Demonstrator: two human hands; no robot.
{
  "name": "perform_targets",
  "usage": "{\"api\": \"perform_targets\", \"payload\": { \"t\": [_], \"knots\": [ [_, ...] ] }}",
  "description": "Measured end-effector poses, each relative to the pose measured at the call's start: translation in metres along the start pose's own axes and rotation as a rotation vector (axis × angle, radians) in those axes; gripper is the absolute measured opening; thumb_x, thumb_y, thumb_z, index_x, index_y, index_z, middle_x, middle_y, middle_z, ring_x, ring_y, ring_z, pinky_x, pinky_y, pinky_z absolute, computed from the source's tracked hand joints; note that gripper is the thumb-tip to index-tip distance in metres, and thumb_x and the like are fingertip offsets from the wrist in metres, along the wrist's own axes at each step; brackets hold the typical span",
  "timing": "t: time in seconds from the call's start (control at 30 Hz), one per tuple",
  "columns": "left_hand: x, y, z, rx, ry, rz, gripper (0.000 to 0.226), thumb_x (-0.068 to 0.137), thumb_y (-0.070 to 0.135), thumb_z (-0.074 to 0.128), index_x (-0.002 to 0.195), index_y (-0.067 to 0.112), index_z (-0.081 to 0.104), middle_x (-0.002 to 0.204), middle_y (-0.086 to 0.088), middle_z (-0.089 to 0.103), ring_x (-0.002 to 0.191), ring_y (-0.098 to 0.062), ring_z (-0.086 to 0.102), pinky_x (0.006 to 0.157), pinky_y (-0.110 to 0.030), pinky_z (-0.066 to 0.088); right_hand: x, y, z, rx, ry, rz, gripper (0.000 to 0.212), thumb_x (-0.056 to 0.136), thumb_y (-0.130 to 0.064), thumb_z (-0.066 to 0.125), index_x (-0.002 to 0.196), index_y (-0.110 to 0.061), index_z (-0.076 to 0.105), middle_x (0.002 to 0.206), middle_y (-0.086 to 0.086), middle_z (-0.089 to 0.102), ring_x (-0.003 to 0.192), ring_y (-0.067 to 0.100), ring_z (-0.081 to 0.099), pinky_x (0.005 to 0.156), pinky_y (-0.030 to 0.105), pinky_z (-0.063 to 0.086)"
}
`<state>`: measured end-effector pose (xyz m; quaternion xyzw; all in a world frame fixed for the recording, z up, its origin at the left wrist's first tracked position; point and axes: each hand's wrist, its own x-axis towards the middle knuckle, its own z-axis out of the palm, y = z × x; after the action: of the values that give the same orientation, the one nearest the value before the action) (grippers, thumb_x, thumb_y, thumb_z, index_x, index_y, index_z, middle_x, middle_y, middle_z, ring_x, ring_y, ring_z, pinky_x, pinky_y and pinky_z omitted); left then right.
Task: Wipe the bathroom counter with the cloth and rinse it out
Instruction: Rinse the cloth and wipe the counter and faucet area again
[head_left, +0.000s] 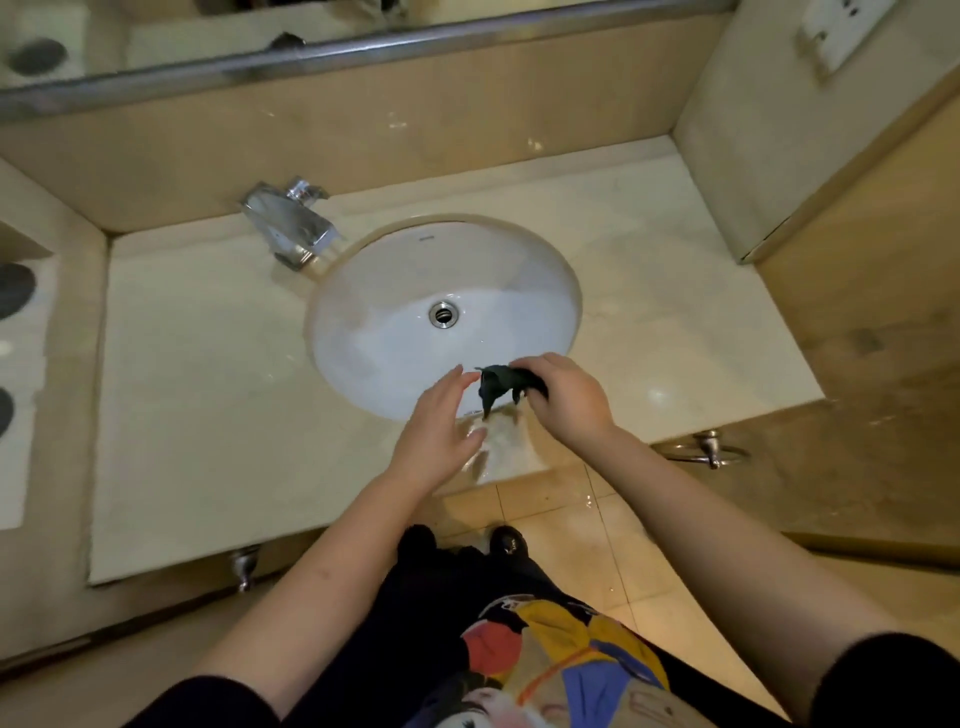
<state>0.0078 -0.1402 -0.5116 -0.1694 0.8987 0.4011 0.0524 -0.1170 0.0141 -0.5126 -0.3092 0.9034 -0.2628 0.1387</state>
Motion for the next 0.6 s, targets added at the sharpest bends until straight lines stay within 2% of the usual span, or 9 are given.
{"api": "perform_targets", "payload": {
  "t": [0.07,0.13,0.2,0.27,0.33,0.4,0.5,0.6],
  "knots": [
    [0.008,0.008,-0.016,-0.011,-0.008,0.040,0.085,0.079,0.035,0.073,0.147,0.038,0.022,0.159,0.008,0.013,0.142,-0.012,0.018,0.107,-0.024,0.022,0.008,-0.023,-0.016,0.061,0.006,-0.100,0.035,0.083,-0.007,0.057,0.114,-0.022,0.063,0.106,-0.002,0.064,0.099,0.019,0.059,0.079,0.037,0.050],
    [0.016,0.015,-0.034,-0.018,-0.001,0.082,0.097,0.073,0.039,0.077,0.148,0.037,0.016,0.159,0.008,0.009,0.141,-0.011,0.019,0.109,-0.027,0.026,0.018,-0.045,-0.036,0.172,-0.003,-0.161,0.034,0.080,-0.002,0.058,0.109,-0.018,0.064,0.101,-0.001,0.066,0.094,0.016,0.060,0.080,0.032,0.049],
    [0.023,0.024,-0.050,-0.054,0.010,0.121,0.098,0.070,0.042,0.078,0.148,0.037,0.017,0.157,0.008,0.018,0.139,-0.012,0.028,0.110,-0.032,0.033,0.026,-0.066,-0.054,0.261,-0.005,-0.208,0.035,0.078,0.003,0.057,0.106,-0.017,0.065,0.098,-0.002,0.067,0.091,0.012,0.060,0.079,0.023,0.048],
    [0.028,0.032,-0.065,-0.145,0.039,0.121,0.095,0.067,0.048,0.074,0.146,0.033,0.023,0.147,0.009,0.038,0.128,-0.010,0.044,0.103,-0.033,0.042,0.034,-0.081,-0.066,0.306,-0.012,-0.246,0.036,0.077,0.004,0.056,0.105,-0.018,0.063,0.095,-0.007,0.067,0.088,0.005,0.060,0.076,0.015,0.046],
    [0.030,0.039,-0.076,-0.213,0.095,0.097,0.086,0.067,0.048,0.074,0.140,0.027,0.035,0.133,0.011,0.051,0.117,-0.007,0.053,0.096,-0.030,0.047,0.039,-0.093,-0.072,0.339,-0.017,-0.240,0.038,0.078,0.002,0.057,0.108,-0.022,0.057,0.095,-0.011,0.064,0.088,0.004,0.060,0.074,0.014,0.047],
    [0.031,0.044,-0.085,-0.229,0.129,0.068,0.062,0.070,0.040,0.077,0.122,0.027,0.044,0.116,0.011,0.060,0.105,-0.005,0.059,0.087,-0.030,0.050,0.043,-0.100,-0.074,0.374,-0.003,-0.203,0.038,0.080,-0.002,0.060,0.107,-0.026,0.050,0.096,-0.011,0.061,0.093,0.011,0.061,0.075,0.022,0.050],
    [0.030,0.047,-0.096,-0.181,0.159,0.044,0.040,0.077,0.030,0.073,0.103,0.024,0.044,0.089,0.008,0.063,0.082,-0.012,0.061,0.067,-0.030,0.048,0.045,-0.109,-0.074,0.386,0.008,-0.224,0.035,0.082,-0.005,0.064,0.093,-0.034,0.047,0.092,-0.017,0.060,0.091,0.007,0.060,0.076,0.027,0.052],
    [0.031,0.046,-0.108,-0.127,0.157,0.039,0.029,0.078,0.019,0.066,0.096,0.024,0.043,0.080,0.003,0.060,0.073,-0.020,0.058,0.060,-0.030,0.044,0.049,-0.116,-0.078,0.385,-0.018,-0.230,0.033,0.081,-0.012,0.069,0.086,-0.038,0.050,0.091,-0.020,0.060,0.090,0.005,0.061,0.077,0.037,0.055]
  ]
}}
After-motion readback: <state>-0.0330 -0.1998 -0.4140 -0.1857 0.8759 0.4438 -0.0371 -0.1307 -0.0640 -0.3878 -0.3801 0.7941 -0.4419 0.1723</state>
